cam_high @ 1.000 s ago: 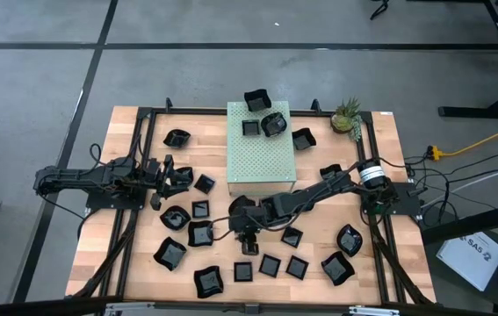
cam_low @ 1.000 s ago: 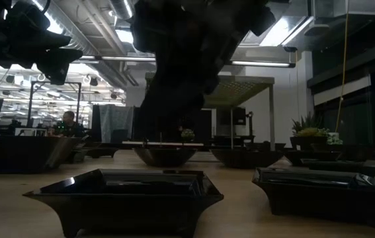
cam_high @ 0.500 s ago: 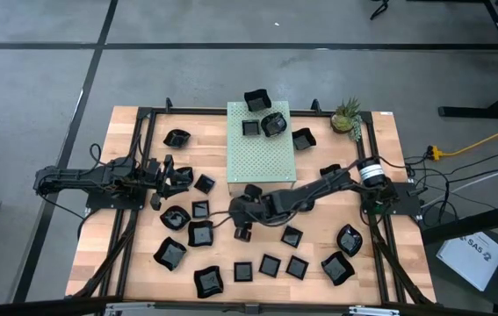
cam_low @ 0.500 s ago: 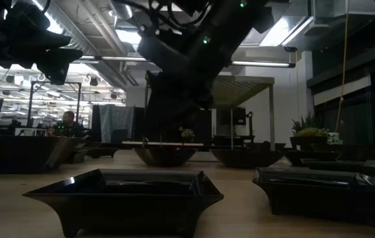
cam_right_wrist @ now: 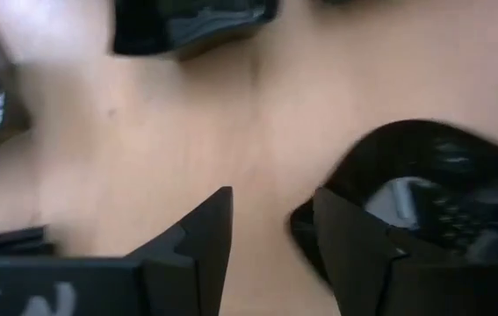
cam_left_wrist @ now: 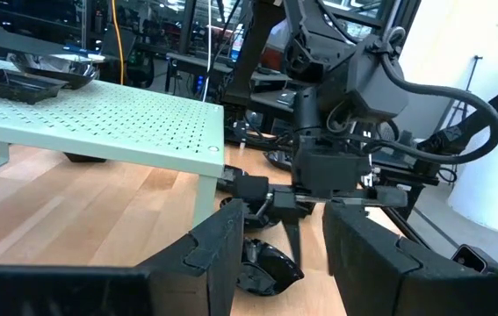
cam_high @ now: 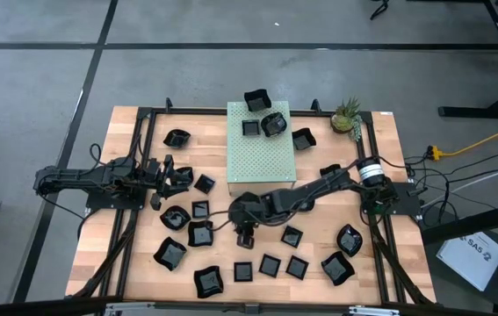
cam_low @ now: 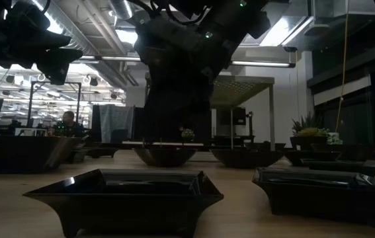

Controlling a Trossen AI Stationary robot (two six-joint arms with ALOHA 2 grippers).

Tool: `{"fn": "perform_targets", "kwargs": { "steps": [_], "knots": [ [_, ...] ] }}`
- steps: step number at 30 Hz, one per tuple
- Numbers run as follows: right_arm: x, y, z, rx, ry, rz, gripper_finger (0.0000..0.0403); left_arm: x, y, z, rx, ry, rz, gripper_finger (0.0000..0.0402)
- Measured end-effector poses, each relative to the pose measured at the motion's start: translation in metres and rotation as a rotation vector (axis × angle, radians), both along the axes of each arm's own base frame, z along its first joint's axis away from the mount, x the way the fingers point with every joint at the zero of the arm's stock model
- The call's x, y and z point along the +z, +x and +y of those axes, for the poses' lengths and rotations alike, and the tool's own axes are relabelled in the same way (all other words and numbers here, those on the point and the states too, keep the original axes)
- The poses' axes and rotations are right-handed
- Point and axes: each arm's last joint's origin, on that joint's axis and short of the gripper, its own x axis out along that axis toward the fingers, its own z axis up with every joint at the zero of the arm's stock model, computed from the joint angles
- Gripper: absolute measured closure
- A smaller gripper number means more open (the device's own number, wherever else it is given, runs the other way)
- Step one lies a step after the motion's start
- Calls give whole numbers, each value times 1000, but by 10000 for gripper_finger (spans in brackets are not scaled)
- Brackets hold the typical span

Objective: Pick & Place Mini shaped plates
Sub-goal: Adjust the black leaf shaped plate

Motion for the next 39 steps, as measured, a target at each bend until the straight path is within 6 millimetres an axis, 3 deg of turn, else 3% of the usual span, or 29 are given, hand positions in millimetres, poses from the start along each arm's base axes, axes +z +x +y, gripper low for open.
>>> {"fn": "perform_targets", "kwargs": {
  "steps": [7, 15, 21, 28, 39],
  "knots": [
    [3, 0, 12, 134, 50, -31, 243, 0, 0, 0, 0, 0, 0, 249],
    [17, -7, -1, -70, -250, 46, 243, 0, 0, 0, 0, 0, 0, 249],
    [17, -10, -6, -154, -358, 63, 243, 0, 0, 0, 0, 0, 0, 249],
    [17, -10, -7, -225, -345, 53, 243, 0, 0, 0, 0, 0, 0, 249],
    [16, -9, 0, -138, -216, 70, 243, 0, 0, 0, 0, 0, 0, 249]
  ]
}}
